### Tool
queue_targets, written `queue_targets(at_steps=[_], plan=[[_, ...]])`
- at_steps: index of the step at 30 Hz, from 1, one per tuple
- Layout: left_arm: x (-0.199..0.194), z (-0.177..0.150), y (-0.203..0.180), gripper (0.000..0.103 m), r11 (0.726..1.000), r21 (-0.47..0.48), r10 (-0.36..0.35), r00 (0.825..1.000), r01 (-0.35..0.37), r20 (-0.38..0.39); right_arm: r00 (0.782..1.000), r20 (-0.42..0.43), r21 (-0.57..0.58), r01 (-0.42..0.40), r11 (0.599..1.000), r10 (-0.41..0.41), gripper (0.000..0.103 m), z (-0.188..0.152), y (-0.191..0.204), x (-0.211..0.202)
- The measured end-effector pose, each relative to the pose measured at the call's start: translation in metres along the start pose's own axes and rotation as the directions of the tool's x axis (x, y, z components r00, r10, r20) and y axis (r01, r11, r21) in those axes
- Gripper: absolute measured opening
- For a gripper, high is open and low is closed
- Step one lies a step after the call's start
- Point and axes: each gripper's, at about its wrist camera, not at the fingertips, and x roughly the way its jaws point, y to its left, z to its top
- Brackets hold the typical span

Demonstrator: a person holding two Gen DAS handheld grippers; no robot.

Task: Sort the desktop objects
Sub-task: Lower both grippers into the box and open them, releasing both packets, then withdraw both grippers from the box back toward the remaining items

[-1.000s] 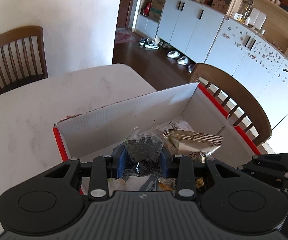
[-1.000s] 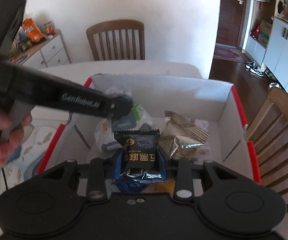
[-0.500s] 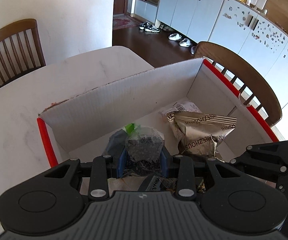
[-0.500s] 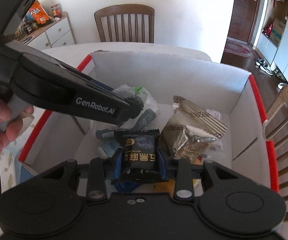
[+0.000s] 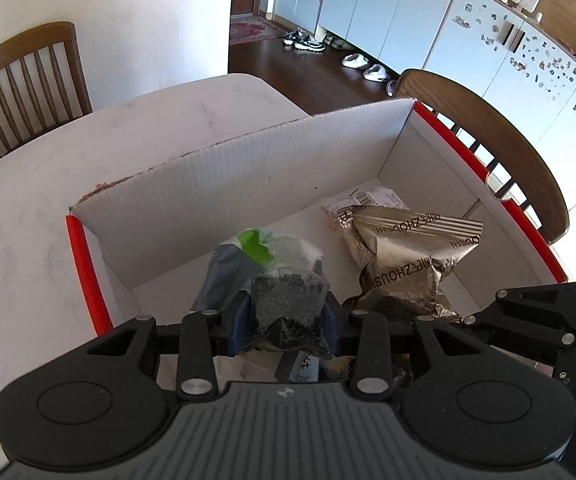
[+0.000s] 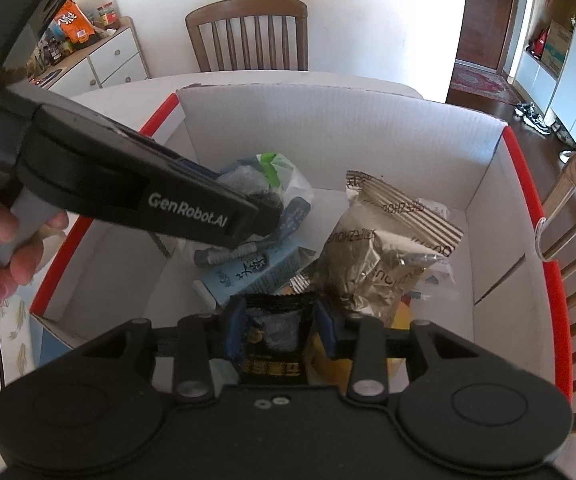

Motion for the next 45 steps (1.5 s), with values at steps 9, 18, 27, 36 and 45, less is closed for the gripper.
queue_targets(at_steps=[9, 18, 27, 36, 45], plan=[[0.0, -0.005, 0.0, 0.05, 1.0, -0.015, -0.022, 1.0, 0.022, -0.013, 0.999, 0.022, -0.005, -0.037, 0.999, 0.037, 0.051, -0.003, 0.0, -0.014], [-0.009, -0.007, -0.006, 0.072, 0.998, 0.002, -0.058, 0.998, 0.058, 0.021, 0.996, 0.066, 0.005, -0.066, 0.998, 0.066, 0.066, -0.008, -0.006, -0.034], [-0.026, -0.013, -0.007, 0.073, 0.996, -0.03, -0.085, 0.995, 0.087, 0.058, 0.995, 0.076, 0.015, -0.059, 0.998, 0.058, 0.066, -0.011, -0.006, -0.043], [-0.056, -0.02, -0.007, 0.073, 0.992, -0.037, -0.113, 0.984, 0.119, 0.135, 0.995, 0.092, 0.011, -0.046, 0.999, 0.045, 0.068, -0.01, -0.001, -0.05], [-0.088, -0.035, -0.009, 0.081, 0.991, -0.016, -0.128, 0.968, 0.135, 0.217, 0.994, 0.108, 0.009, -0.025, 1.0, 0.024, 0.072, -0.011, 0.003, -0.06]])
